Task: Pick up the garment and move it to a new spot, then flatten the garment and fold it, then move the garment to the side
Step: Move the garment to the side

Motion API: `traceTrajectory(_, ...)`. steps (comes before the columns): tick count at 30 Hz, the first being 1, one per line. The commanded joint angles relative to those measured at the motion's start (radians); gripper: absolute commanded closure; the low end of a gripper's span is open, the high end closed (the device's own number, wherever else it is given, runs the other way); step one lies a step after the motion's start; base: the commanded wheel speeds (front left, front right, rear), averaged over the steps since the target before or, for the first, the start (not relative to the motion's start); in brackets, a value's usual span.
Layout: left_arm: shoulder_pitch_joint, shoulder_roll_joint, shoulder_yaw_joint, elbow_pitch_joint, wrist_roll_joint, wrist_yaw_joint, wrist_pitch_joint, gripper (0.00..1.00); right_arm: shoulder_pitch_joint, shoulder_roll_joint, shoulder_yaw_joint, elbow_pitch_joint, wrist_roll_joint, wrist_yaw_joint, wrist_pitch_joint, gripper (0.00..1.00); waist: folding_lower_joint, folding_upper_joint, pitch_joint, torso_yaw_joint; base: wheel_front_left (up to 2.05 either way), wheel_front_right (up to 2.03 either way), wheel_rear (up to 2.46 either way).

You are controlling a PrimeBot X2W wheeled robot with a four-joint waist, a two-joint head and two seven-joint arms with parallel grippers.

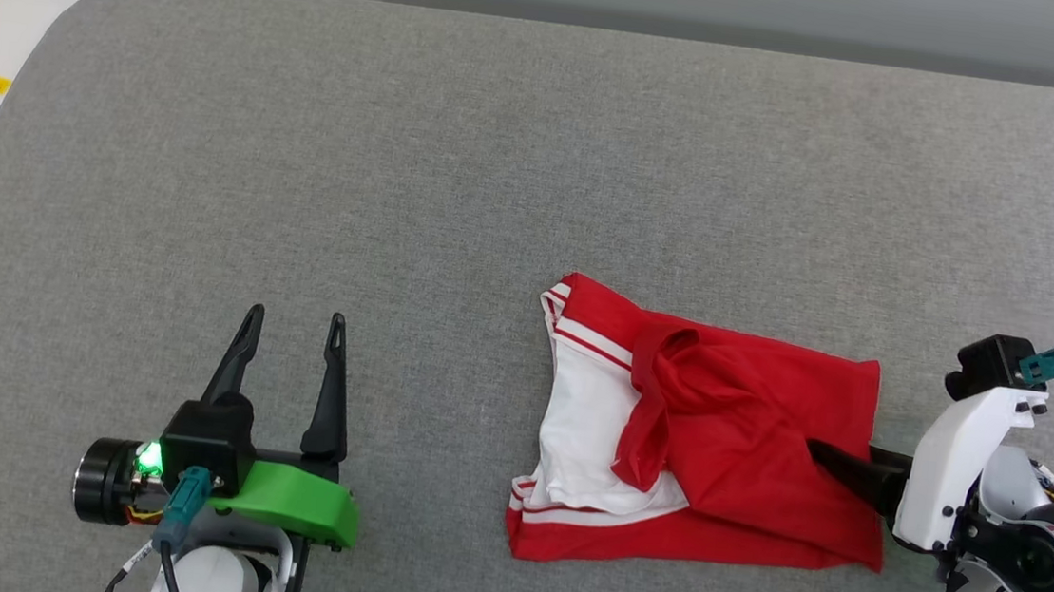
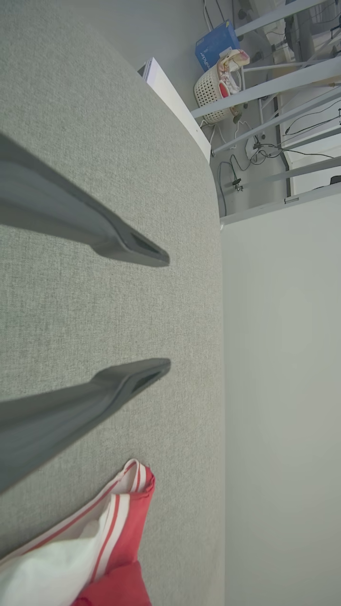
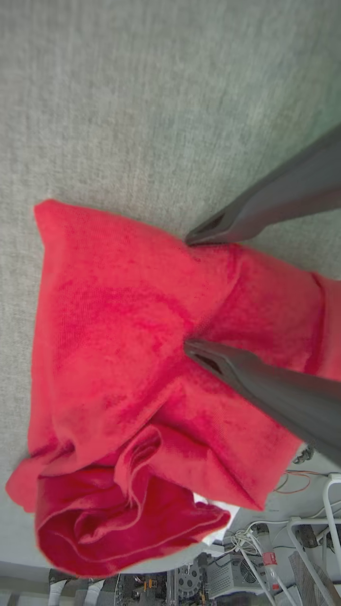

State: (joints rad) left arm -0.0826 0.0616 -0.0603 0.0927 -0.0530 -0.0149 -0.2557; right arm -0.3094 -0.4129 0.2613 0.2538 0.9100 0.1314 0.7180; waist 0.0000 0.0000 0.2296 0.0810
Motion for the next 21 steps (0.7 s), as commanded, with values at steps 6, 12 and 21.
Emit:
traceTrajectory(6, -0.036, -0.007, -0.011, 0.005, -0.008, -0.002, -0.006, 0.00, 0.022, 0.036, 0.069, 0.088, 0.026, -0.001, -0.034, 0.00, 0.0000, 0.0000, 0.035, 0.035, 0.00, 0.00, 0.00)
traceTrajectory(12, -0.035, -0.009, -0.017, 0.009, -0.014, 0.004, -0.006, 0.00, 0.024, 0.024, 0.116, 0.089, 0.036, -0.001, -0.126, 1.00, 0.0000, 0.0000, 0.033, 0.038, 0.00, 0.00, 0.00)
traceTrajectory(21, -0.014, -0.010, -0.012, 0.018, -0.017, 0.012, -0.006, 0.00, -0.030, -0.059, 0.160, -0.047, 0.008, -0.001, -0.303, 1.00, 0.0000, 0.0000, -0.016, 0.019, 0.00, 0.00, 0.00)
